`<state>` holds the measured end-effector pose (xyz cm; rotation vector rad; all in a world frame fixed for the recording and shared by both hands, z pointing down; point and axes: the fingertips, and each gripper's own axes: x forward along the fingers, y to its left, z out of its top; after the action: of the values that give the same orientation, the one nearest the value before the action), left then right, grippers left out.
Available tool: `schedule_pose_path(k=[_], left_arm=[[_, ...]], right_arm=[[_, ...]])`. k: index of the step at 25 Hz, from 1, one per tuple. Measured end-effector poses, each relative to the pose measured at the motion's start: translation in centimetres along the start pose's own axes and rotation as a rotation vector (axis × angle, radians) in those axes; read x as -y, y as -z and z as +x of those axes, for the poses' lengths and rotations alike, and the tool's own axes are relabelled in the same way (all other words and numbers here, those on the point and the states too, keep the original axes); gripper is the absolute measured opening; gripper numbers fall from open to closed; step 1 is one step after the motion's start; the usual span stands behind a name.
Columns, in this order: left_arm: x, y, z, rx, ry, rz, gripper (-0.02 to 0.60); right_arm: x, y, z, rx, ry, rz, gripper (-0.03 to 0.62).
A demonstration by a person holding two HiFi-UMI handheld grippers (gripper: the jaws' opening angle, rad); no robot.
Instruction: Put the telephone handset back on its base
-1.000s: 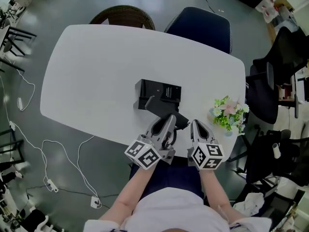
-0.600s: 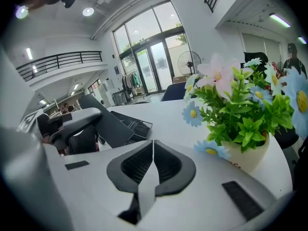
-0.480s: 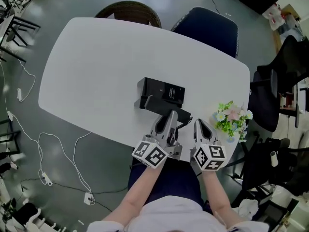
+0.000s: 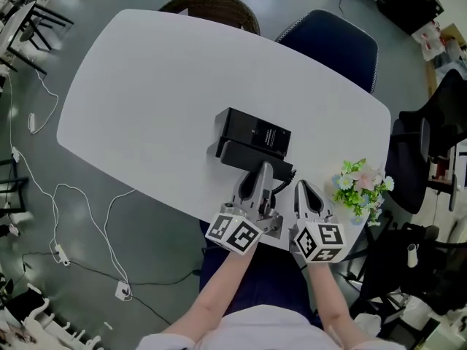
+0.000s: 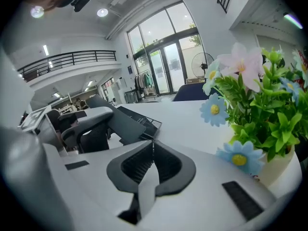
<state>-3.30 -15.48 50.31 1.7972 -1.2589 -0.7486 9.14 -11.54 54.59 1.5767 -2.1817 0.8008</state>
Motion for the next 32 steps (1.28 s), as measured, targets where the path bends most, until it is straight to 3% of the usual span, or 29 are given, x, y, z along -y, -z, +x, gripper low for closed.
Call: schedule_pose_path(k=[12, 23, 32], left_arm=[[-3.0, 0.4, 0.3, 0.013, -0.108, -0.052, 0.077], [-4.2, 0.5, 0.7, 0.022, -0.112, -0.096, 0.077], [-4.7, 0.9, 0.9, -0.021, -0.14, -0.139, 0.077]], right_arm=[[0.8, 0.2, 0.2, 0.013, -0.006, 0.018, 0.034], [0.6, 0.2, 0.7, 0.012, -0.004, 0.014, 0.034], [0.6, 0.4, 0.7, 0.006, 0.0, 0.022, 0.034]])
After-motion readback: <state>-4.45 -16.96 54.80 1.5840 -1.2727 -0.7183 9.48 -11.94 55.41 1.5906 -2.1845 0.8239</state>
